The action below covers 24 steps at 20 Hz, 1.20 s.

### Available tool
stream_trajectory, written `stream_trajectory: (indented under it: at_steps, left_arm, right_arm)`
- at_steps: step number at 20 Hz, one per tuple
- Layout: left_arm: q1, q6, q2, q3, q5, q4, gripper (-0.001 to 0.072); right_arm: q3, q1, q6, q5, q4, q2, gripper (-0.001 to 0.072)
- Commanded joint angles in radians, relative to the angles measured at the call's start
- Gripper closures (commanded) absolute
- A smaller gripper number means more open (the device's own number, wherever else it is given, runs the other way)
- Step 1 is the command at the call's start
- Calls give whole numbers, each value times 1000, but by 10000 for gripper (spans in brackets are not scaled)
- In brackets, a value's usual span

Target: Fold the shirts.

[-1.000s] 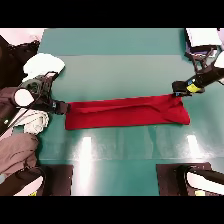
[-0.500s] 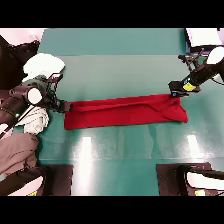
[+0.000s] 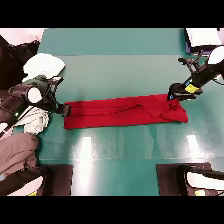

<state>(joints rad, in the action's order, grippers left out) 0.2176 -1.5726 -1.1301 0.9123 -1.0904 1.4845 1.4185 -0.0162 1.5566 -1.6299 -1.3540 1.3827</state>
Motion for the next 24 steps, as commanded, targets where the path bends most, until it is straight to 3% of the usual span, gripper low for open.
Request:
stream_trajectory:
  at_steps: [1,3,4,5,6,9,14,24]
  left_arm:
    - [0,2,1,22,-40,-34,86]
    - [0,10,1,21,-35,-94,116]
    - [0,14,1,21,-29,-125,376]
    - [0,40,1,21,-18,-164,584]
    - [0,71,1,21,-5,-207,679]
    - [16,92,0,21,51,-318,684]
    - [219,63,-2,28,161,-322,684]
    - [372,0,-197,315,129,-326,684]
  right_arm:
    - [0,-54,-53,-6,2,-30,109]
    - [-11,-138,-86,3,32,-43,109]
    - [-40,-200,-122,26,95,-50,109]
    - [-77,-263,-162,44,155,-54,109]
    - [-121,-329,-206,59,205,-53,109]
    - [-245,-498,-302,135,276,-53,109]
    - [-351,-678,-484,190,355,29,109]
    - [-312,-627,-591,203,496,259,110]
